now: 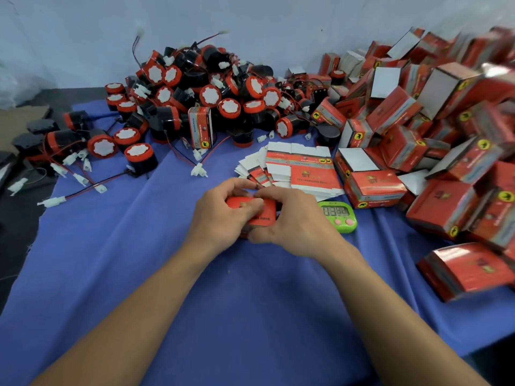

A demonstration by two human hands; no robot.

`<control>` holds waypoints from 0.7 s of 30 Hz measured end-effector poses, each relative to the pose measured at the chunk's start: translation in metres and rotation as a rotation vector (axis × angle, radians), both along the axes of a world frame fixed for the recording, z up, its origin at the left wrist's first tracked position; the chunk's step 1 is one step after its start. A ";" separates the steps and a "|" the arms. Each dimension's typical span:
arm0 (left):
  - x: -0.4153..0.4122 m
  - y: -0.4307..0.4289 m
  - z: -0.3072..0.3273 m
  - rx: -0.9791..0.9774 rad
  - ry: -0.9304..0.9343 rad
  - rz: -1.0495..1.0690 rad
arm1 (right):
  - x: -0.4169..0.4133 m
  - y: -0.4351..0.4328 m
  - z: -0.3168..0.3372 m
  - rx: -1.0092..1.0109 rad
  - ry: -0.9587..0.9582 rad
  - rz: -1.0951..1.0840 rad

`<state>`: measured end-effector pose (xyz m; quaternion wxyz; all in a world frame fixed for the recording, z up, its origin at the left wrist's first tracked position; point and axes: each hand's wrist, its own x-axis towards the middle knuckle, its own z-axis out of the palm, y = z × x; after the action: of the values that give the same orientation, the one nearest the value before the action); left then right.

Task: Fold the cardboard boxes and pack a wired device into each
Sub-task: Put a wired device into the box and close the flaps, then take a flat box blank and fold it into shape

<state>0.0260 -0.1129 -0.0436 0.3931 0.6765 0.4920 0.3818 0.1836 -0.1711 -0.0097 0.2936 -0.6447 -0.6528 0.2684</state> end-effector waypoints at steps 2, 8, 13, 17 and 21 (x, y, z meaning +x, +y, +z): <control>-0.002 -0.002 0.001 -0.051 -0.122 -0.018 | 0.018 0.000 0.020 -0.051 -0.120 0.009; -0.008 0.005 0.000 -0.096 -0.121 0.056 | 0.105 0.011 0.094 0.229 1.359 -0.222; -0.004 0.003 -0.001 -0.065 0.055 0.035 | 0.105 0.030 0.089 0.224 0.711 -0.449; 0.002 0.021 0.005 -0.133 0.283 -0.006 | 0.074 0.044 0.054 0.011 -0.061 -0.214; 0.022 0.042 0.015 -0.209 0.223 0.064 | 0.051 0.066 0.023 -0.261 -0.553 -0.086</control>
<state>0.0483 -0.0704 -0.0286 0.3920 0.6540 0.5911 0.2632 0.2351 -0.1051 0.0130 0.0308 -0.7525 -0.6402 0.1518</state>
